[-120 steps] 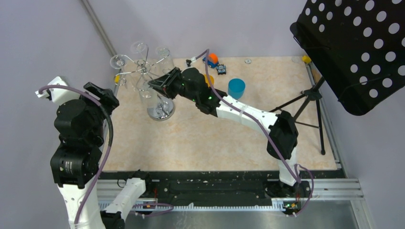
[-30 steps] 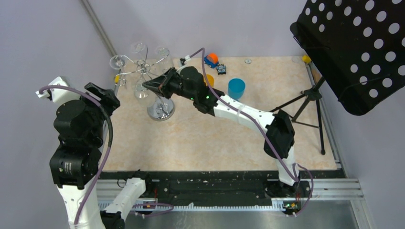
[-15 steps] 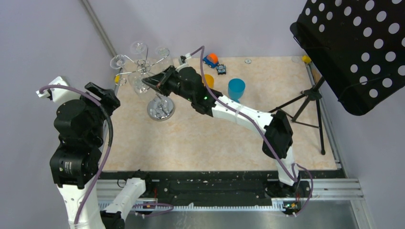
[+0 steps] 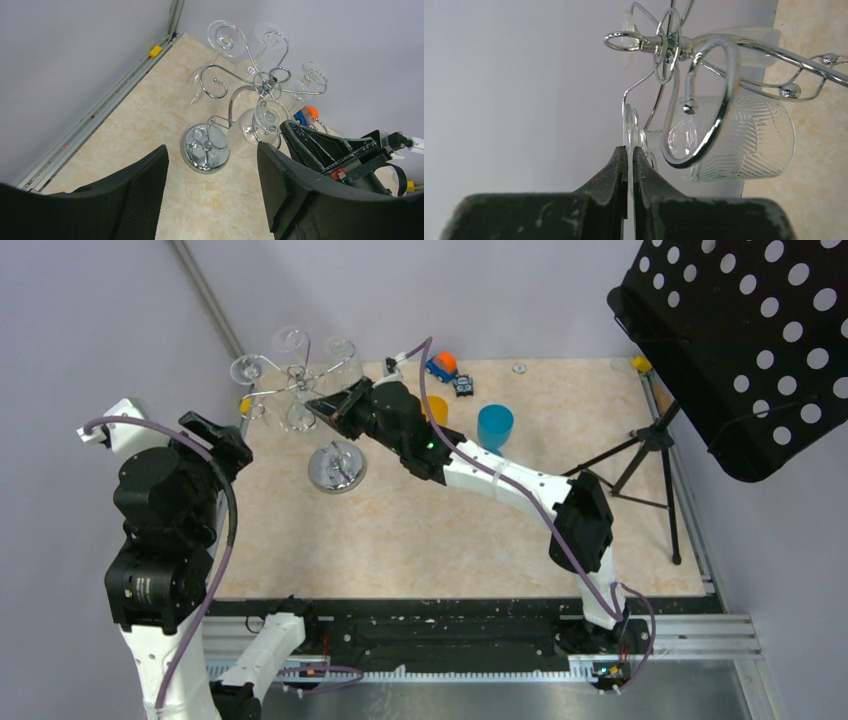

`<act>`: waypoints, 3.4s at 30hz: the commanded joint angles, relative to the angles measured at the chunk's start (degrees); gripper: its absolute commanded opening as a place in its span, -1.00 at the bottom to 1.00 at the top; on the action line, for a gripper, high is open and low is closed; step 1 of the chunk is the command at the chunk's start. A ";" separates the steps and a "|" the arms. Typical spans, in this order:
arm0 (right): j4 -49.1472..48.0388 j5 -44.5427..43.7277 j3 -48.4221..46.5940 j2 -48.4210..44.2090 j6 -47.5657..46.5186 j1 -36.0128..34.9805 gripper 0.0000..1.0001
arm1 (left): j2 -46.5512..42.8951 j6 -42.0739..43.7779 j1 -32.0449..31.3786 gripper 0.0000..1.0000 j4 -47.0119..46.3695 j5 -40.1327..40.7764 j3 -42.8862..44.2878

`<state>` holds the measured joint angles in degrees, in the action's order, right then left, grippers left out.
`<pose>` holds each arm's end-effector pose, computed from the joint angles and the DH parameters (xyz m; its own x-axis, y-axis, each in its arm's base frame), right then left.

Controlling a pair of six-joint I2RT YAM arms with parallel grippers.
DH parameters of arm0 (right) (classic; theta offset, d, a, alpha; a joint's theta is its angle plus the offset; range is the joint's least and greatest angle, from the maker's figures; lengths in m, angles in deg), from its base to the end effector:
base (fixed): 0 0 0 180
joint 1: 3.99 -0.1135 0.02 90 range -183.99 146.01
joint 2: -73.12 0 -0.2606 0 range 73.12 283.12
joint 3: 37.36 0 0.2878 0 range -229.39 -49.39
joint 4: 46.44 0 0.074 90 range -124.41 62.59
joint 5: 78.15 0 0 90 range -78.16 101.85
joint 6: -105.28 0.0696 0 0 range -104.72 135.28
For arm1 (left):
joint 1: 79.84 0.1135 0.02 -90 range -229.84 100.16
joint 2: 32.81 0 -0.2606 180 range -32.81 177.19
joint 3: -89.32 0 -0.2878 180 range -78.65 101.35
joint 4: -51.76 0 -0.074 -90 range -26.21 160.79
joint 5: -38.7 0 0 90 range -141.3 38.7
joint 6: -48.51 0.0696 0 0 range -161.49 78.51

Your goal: Take the wine glass off the wine glass rack

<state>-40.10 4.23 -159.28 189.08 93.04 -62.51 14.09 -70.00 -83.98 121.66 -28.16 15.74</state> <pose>0.3020 0.4756 0.3767 -0.7591 0.6151 -0.2129 -0.1611 0.1392 0.9771 0.1253 0.0184 0.5269 -0.0056 -0.4397 -0.8981 -0.3662 0.8367 -0.4073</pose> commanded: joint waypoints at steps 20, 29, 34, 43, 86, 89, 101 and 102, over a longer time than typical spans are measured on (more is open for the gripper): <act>-2.25 -7.74 3.29 -8.57 3.19 -0.63 -1.00 | 1.60 1.45 0.23 0.40 -1.95 -4.42 0.80; -1.51 -6.83 6.52 -12.39 3.88 -0.37 -1.00 | 1.83 0.26 0.27 0.41 -2.27 -8.51 0.45; 0.06 -4.45 10.11 -16.22 4.32 0.19 -1.00 | 2.24 -1.02 0.27 0.42 -3.02 -14.93 -0.08; -2.54 -2.09 24.44 -28.97 2.50 1.31 -1.00 | 5.16 -5.38 0.27 0.48 -7.81 -38.92 -4.88; -20.48 0.28 28.49 -45.42 9.75 7.41 -1.00 | 12.20 -72.81 -6.47 0.46 -86.53 -56.72 -33.91; -21.35 1.25 28.32 -44.92 10.65 7.41 -1.00 | 13.62 -74.28 -7.03 0.44 -91.32 -58.37 -32.36; -23.50 0.65 29.90 -43.89 13.34 7.45 -1.00 | 12.31 -82.23 -8.43 0.08 -101.20 -58.45 -32.01; -23.51 0.48 30.21 -43.89 13.75 7.45 -1.00 | 12.11 -82.80 -8.43 0.03 -102.00 -58.14 -31.99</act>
<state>-56.86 5.08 -127.19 145.39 105.04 -55.45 28.32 -149.03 -92.05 28.50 -86.39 -18.49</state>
